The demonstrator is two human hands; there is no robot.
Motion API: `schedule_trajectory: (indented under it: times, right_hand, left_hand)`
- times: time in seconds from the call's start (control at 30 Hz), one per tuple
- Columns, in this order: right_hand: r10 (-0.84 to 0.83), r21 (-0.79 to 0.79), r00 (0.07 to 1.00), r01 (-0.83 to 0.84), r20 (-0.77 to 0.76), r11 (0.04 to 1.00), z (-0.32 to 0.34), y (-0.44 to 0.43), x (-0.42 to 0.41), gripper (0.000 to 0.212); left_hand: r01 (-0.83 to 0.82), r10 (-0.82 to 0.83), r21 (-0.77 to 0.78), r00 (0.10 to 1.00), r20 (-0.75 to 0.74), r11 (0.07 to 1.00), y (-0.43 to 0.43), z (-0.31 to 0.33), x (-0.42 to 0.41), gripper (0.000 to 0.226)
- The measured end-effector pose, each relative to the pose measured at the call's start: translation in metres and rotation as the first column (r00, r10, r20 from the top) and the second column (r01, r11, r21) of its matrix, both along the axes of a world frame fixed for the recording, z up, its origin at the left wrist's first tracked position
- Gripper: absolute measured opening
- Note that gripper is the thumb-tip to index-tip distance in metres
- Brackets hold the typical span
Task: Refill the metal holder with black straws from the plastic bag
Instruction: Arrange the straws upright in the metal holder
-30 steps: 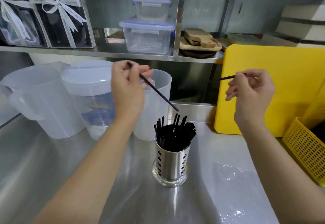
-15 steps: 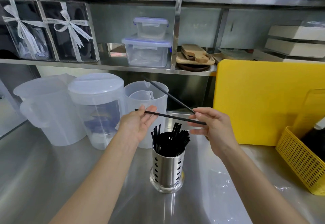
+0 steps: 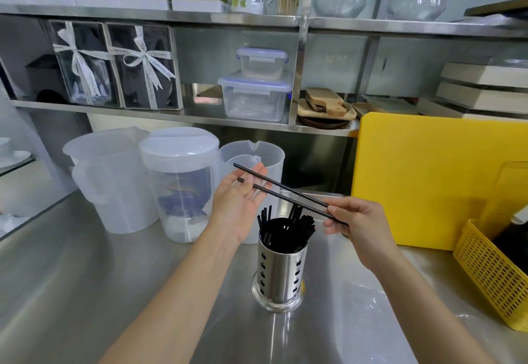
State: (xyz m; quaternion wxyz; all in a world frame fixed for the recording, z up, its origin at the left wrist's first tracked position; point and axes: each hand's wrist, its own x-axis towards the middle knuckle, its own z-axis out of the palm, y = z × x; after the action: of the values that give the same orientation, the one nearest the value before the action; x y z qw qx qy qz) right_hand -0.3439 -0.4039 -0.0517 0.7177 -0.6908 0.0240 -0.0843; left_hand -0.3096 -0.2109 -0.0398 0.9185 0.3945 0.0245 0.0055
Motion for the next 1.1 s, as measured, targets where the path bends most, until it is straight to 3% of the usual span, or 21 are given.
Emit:
schedule_trajectory:
  times: [0.23, 0.53, 0.7, 0.8, 0.87, 0.93, 1.0, 1.07, 1.1]
  right_hand:
    - [0.042, -0.032, 0.999, -0.041, 0.009, 0.999, -0.005, 0.007, -0.009, 0.018]
    - [0.123, -0.012, 0.992, -0.123, -0.003, 0.992, -0.006, 0.005, -0.02, 0.019]
    - [0.049, -0.07, 0.986, -0.038, 0.157, 0.997, 0.002, 0.004, -0.023, 0.014]
    - [-0.031, 0.092, 0.969, 0.009, 0.244, 0.996, 0.007, 0.0, -0.021, 0.021]
    - [-0.076, 0.266, 0.964, 0.006, 0.255, 0.964, 0.015, -0.004, -0.018, 0.026]
    - [-0.043, 0.309, 0.963, -0.044, 0.267, 0.95, 0.022, -0.007, -0.018, 0.02]
    - [0.041, 0.204, 0.956, -0.104, 0.291, 0.973, 0.028, -0.006, -0.017, 0.012]
    - [0.101, 0.028, 0.951, -0.114, 0.291, 0.993, 0.029, -0.001, -0.016, 0.021]
    - [0.11, -0.034, 0.954, -0.105, 0.279, 0.994, 0.03, 0.003, -0.016, 0.025]
  left_hand:
    - [0.165, -0.168, 0.104, 0.986, 0.022, 0.981, -0.011, -0.001, -0.024, 0.019]
    - [0.057, -0.073, 0.226, 0.995, 0.066, 0.972, -0.015, 0.01, -0.042, 0.014]
    - [0.039, -0.052, 0.251, 0.998, 0.046, 0.967, -0.014, 0.013, -0.05, 0.013]
    - [-0.131, 0.136, 0.264, 0.991, 0.002, 0.956, -0.01, 0.008, -0.048, 0.009]
    - [-0.337, 0.348, 0.314, 0.937, 0.024, 0.887, -0.001, 0.002, -0.044, 0.005]
    - [-0.443, 0.45, 0.512, 0.885, 0.118, 0.736, 0.009, -0.005, -0.042, 0.013]
    - [-0.382, 0.367, 0.649, 0.915, 0.166, 0.658, 0.013, -0.007, -0.045, 0.021]
    - [-0.249, 0.207, 0.757, 0.966, 0.153, 0.603, 0.008, -0.008, -0.05, 0.023]
    - [-0.202, 0.143, 0.828, 0.978, 0.149, 0.523, 0.003, -0.009, -0.052, 0.023]
